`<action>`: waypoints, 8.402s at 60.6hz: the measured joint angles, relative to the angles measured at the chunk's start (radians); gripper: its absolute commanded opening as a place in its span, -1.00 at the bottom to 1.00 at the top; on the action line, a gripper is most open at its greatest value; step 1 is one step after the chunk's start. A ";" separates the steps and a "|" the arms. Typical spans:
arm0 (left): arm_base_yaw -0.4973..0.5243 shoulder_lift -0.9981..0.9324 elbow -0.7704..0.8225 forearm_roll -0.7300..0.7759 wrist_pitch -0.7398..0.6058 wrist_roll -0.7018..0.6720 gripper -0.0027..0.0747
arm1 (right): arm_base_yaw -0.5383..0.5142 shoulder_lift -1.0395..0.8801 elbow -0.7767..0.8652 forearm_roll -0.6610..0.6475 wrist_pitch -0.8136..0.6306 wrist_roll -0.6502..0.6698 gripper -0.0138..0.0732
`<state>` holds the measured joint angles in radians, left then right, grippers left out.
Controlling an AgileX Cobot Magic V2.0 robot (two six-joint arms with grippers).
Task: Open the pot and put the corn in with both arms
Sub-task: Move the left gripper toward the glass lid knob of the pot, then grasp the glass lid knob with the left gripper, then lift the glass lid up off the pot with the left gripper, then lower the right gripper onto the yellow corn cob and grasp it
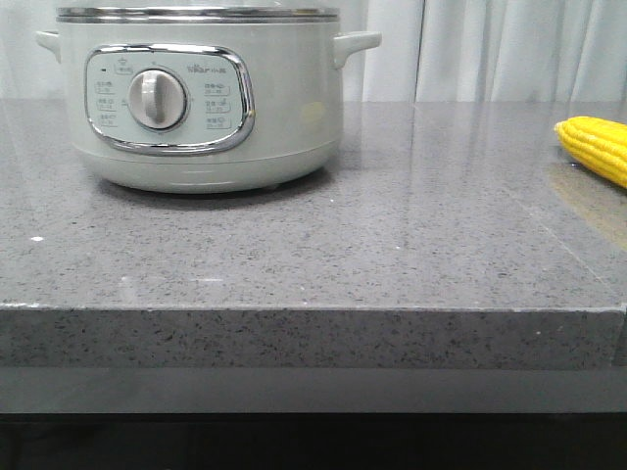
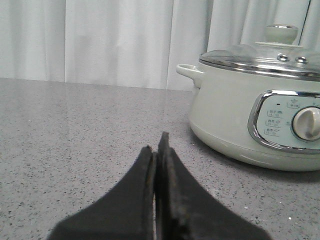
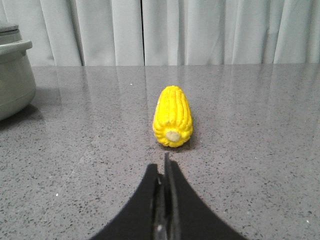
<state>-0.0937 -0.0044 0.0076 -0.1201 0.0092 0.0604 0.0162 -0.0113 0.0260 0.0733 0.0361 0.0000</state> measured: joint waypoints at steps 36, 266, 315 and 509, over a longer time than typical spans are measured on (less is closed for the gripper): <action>0.000 0.000 0.000 0.000 0.000 0.000 -0.98 | 0.000 0.000 0.000 0.000 0.000 0.000 -0.84; -0.340 1.695 -1.514 -0.033 0.239 0.030 0.42 | 0.000 0.556 -0.672 -0.006 0.555 -0.013 0.66; -0.338 1.740 -1.543 -0.084 0.225 0.039 -0.45 | 0.000 0.556 -0.672 -0.006 0.555 -0.013 0.66; -0.348 0.558 -0.821 -0.008 0.532 0.033 -0.45 | -0.072 1.784 -1.496 -0.007 0.874 -0.007 0.66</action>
<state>-0.4414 0.5531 -0.8137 -0.1284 0.5408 0.0936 -0.0562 1.7726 -1.4699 0.0658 0.9103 -0.0067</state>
